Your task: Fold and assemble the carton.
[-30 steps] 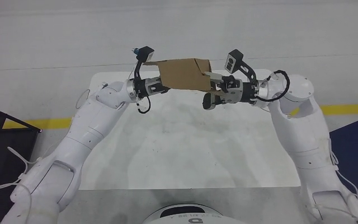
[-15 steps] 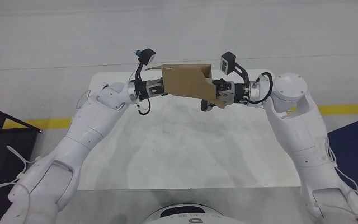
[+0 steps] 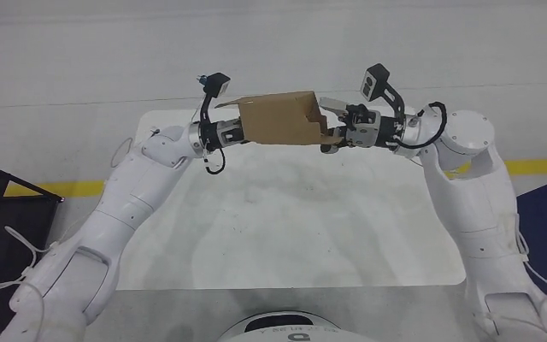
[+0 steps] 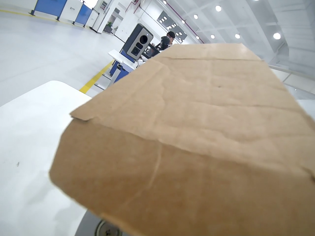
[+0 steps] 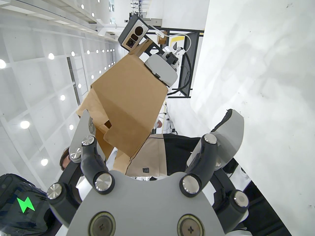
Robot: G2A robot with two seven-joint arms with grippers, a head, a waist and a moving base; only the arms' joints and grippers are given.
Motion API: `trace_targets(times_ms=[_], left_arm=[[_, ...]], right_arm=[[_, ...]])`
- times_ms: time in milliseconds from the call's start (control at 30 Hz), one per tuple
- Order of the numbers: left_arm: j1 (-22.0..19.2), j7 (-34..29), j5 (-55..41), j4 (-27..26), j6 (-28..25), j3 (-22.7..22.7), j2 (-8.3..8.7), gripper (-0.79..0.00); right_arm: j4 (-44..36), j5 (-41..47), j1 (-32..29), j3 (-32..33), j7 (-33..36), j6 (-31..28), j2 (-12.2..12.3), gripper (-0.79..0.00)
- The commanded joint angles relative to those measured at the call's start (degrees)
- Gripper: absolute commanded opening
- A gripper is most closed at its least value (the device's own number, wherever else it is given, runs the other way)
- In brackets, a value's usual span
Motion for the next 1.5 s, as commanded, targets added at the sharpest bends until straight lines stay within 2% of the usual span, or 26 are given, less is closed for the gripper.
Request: trace_targets(times_ms=[0,300,467,567,800,1133,1467], left_arm=[[0.0,0.0,0.5,0.1,0.0,-0.3,0.12,-0.785],[-0.4,0.0,4.3,2.1,0.0,-3.1,0.72,-0.785],[0.0,0.5,6.9,2.9,0.0,-4.9,0.76,-0.785],[0.5,0.5,7.4,2.6,0.0,-5.5,0.68,-0.785],[1.5,0.1,7.9,1.3,0.0,-6.2,0.39,-0.785],[2.7,0.0,8.4,0.2,0.0,-7.3,0.26,-0.785],[4.1,0.6,8.5,-0.3,0.0,-9.3,0.22,-0.785]], right_arm=[[-0.6,0.3,-0.5,0.8,-0.1,-0.2,0.2,0.0],[-3.4,0.6,-2.7,2.6,-1.0,-0.8,0.8,0.0],[-4.9,1.2,-3.4,2.6,6.0,-1.3,1.4,0.0],[-6.1,-0.8,-3.8,1.7,7.2,-1.0,1.7,0.0],[-5.7,-5.0,-2.6,-2.0,4.6,1.0,1.8,0.0],[-1.3,-3.6,0.3,-5.0,2.5,1.7,1.5,0.0],[-0.8,-1.8,-0.4,-2.6,1.1,0.6,2.0,0.0]])
